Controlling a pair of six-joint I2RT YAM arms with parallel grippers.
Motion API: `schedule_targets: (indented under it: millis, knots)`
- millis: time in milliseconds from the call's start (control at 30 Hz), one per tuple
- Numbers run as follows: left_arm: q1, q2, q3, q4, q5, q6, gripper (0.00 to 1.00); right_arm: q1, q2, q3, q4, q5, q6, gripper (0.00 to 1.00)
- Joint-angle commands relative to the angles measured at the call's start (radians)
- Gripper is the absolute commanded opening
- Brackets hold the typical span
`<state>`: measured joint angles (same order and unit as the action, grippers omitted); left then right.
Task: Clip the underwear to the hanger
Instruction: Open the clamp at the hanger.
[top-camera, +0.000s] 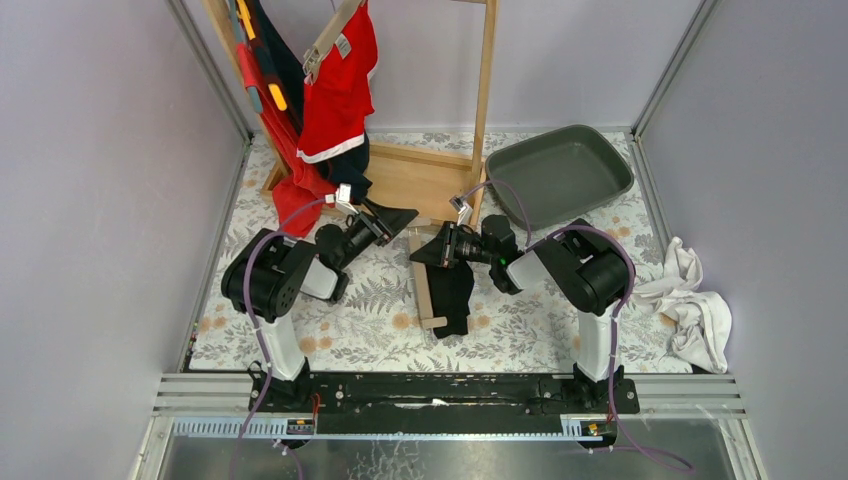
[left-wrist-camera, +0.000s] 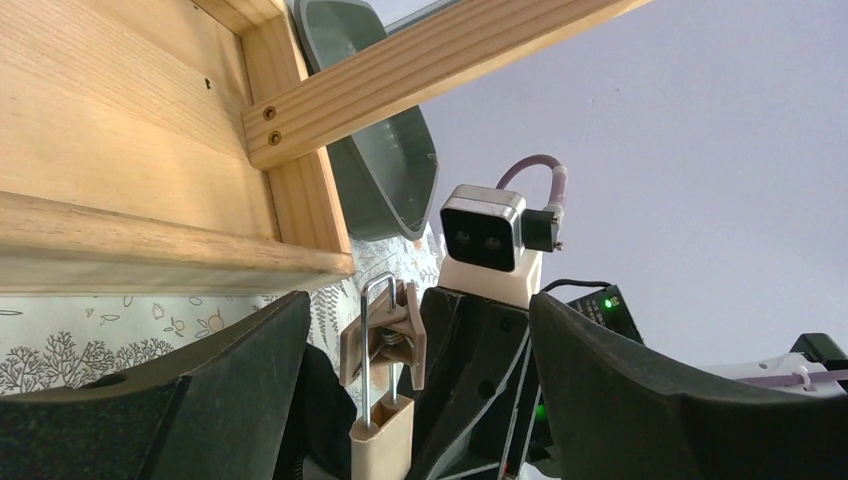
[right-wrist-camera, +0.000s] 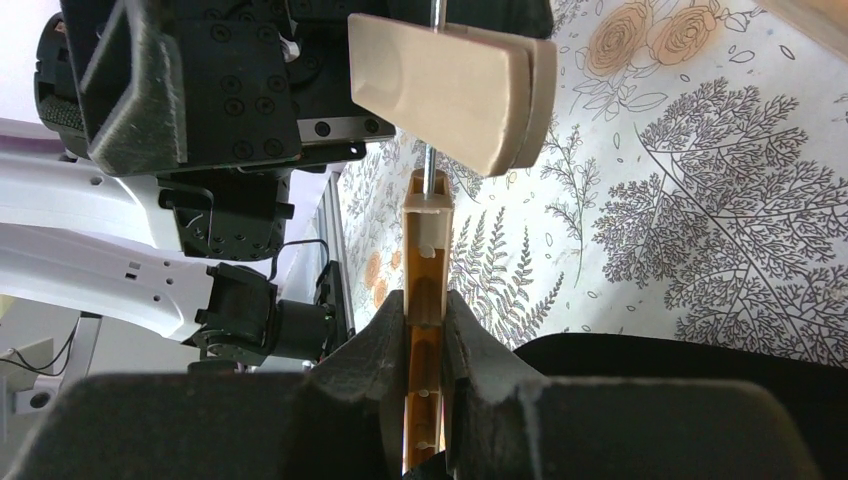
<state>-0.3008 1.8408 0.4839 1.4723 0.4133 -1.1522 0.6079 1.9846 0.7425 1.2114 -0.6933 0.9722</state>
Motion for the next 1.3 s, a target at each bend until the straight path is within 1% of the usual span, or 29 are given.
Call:
schedule_targets:
  millis: [0, 100, 233, 300, 400, 467, 500, 667, 700, 733, 800, 833, 933, 1033, 1133, 1267]
  knots:
    - [-0.012, 0.022, 0.018, 0.072, 0.016, -0.001, 0.77, 0.013, -0.012, 0.016, 0.079, -0.005, 0.013, 0.00]
    - [-0.021, 0.024, 0.018, 0.072, 0.014, -0.002, 0.73, 0.015, -0.008, 0.017, 0.082, -0.003, 0.015, 0.00]
    - [-0.025, 0.026, 0.012, 0.084, 0.015, 0.000, 0.55, 0.015, -0.007, 0.011, 0.091, 0.004, 0.019, 0.00]
    - [-0.024, 0.027, 0.005, 0.091, 0.015, -0.001, 0.44, 0.015, -0.006, 0.011, 0.095, 0.006, 0.020, 0.00]
    - [-0.025, 0.028, 0.002, 0.097, 0.020, -0.001, 0.20, 0.015, -0.006, 0.012, 0.099, 0.005, 0.023, 0.00]
    - [-0.025, 0.032, -0.003, 0.102, 0.022, -0.002, 0.01, 0.015, -0.007, 0.010, 0.099, 0.007, 0.022, 0.00]
    - [-0.025, 0.031, -0.004, 0.106, 0.021, -0.004, 0.00, 0.015, -0.008, 0.011, 0.098, 0.006, 0.022, 0.00]
    - [-0.024, 0.026, -0.014, 0.114, 0.012, -0.006, 0.00, 0.013, -0.009, 0.011, 0.099, 0.012, 0.024, 0.00]
    - [-0.024, 0.023, -0.017, 0.114, 0.009, -0.005, 0.00, 0.014, -0.011, 0.010, 0.099, 0.011, 0.024, 0.02]
    - [-0.025, 0.021, -0.017, 0.113, 0.007, -0.004, 0.00, 0.013, -0.014, 0.009, 0.098, 0.011, 0.023, 0.07]
    - [-0.023, 0.018, -0.017, 0.110, 0.015, -0.001, 0.00, 0.012, -0.027, 0.001, 0.087, 0.023, 0.011, 0.34]
    - [-0.021, 0.018, -0.018, 0.107, 0.022, 0.000, 0.00, 0.009, -0.039, -0.009, 0.076, 0.035, 0.001, 0.41]
    - [-0.006, 0.013, -0.017, 0.088, 0.062, 0.005, 0.00, -0.014, -0.111, -0.050, 0.008, 0.071, -0.058, 0.56]
    - [0.008, 0.005, -0.029, 0.058, 0.112, 0.012, 0.00, -0.044, -0.204, -0.082, -0.104, 0.089, -0.124, 0.65]
    - [0.019, 0.003, -0.038, 0.016, 0.180, 0.012, 0.00, -0.062, -0.302, -0.096, -0.253, 0.126, -0.208, 0.69]
    - [0.030, -0.009, -0.079, 0.006, 0.239, -0.008, 0.00, -0.063, -0.416, -0.077, -0.524, 0.227, -0.328, 0.71]
